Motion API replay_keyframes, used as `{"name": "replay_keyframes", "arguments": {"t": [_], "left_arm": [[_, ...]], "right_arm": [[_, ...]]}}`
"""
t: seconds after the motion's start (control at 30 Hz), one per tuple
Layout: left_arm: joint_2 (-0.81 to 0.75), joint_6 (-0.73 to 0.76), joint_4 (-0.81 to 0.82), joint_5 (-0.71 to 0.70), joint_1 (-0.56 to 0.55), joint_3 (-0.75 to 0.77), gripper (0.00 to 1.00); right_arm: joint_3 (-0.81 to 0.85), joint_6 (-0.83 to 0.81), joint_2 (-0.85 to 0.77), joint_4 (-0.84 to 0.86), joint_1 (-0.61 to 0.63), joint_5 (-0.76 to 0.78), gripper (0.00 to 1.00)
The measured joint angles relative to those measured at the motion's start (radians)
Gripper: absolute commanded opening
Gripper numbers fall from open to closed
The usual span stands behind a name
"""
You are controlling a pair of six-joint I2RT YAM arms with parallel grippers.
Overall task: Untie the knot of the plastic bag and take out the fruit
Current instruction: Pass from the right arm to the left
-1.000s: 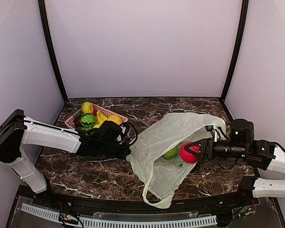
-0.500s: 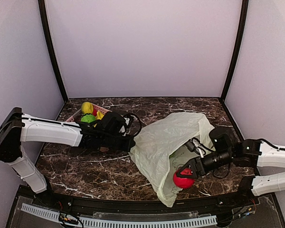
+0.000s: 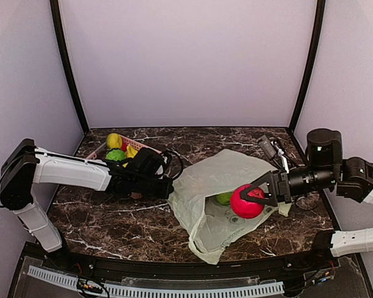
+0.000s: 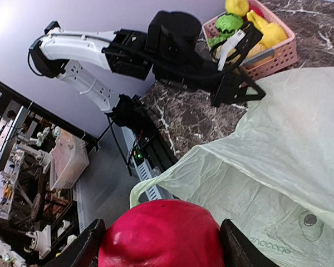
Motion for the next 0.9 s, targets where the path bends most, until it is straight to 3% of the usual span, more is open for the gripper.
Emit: {"name": "replay_keyframes", "arguments": {"t": [0.07, 0.13, 0.3, 0.37, 0.43, 0.73, 0.9], "left_arm": [[-0.003, 0.001, 0.005, 0.000, 0.003, -0.021, 0.03], [-0.011, 0.005, 0.006, 0.000, 0.003, -0.041, 0.14], [-0.058, 0.031, 0.000, -0.008, 0.003, -0.054, 0.56], [-0.093, 0.050, -0.007, -0.019, 0.003, -0.054, 0.69], [-0.148, 0.064, -0.021, -0.032, 0.003, -0.054, 0.76], [-0.447, 0.227, 0.019, 0.051, -0.032, -0.055, 0.89], [-0.509, 0.304, 0.095, 0.127, -0.107, -0.056, 0.96]], "right_arm": [[0.019, -0.002, 0.003, 0.008, 0.000, 0.057, 0.46], [0.025, -0.003, 0.013, 0.020, 0.000, 0.113, 0.46], [0.043, -0.020, 0.073, 0.080, 0.000, 0.249, 0.46], [0.056, -0.028, 0.100, 0.104, 0.000, 0.285, 0.46], [0.074, -0.037, 0.127, 0.130, 0.000, 0.314, 0.46], [0.140, -0.031, 0.228, 0.205, -0.021, 0.373, 0.48], [0.152, -0.007, 0.277, 0.221, -0.033, 0.343, 0.49]]}}
